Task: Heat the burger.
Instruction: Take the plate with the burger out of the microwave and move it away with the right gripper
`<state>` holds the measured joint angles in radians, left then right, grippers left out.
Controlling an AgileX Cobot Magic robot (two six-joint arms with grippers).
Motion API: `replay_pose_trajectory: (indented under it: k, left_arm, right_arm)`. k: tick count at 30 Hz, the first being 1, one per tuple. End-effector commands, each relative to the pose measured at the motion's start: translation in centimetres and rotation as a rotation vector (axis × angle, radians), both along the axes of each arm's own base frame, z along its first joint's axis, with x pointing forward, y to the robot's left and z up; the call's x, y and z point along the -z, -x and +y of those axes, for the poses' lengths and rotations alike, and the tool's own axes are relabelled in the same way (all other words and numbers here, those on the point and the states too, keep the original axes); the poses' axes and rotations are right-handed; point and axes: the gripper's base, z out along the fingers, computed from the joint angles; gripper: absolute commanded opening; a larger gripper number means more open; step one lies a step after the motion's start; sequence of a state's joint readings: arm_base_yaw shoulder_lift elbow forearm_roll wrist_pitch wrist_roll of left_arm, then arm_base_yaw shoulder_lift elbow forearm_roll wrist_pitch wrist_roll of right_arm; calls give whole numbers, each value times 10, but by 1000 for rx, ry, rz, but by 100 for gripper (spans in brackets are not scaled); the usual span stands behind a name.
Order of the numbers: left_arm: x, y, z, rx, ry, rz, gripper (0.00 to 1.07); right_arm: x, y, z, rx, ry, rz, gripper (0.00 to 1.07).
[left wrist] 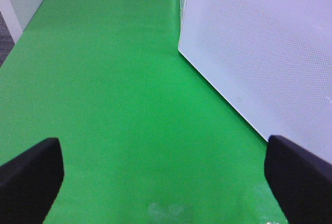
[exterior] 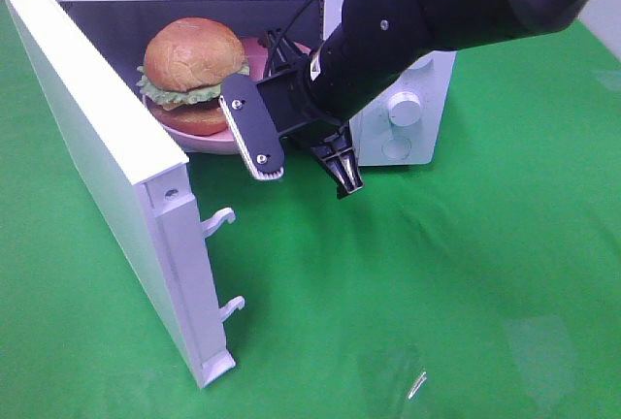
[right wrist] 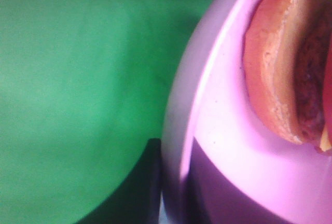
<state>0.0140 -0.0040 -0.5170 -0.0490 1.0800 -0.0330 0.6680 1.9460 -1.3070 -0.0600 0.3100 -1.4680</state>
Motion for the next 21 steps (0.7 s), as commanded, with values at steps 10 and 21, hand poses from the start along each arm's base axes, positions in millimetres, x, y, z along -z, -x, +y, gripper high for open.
replay_pose_trajectory:
  k: [10,21]
  left_arm:
    - [-1,2,0,1,-3,-32,100]
    - [-1,2,0,1,-3,-32,100]
  right_arm:
    - [-23,24,-25,10,-71,-86,0]
    - [-30,53,-32,-42,-56,-105,0]
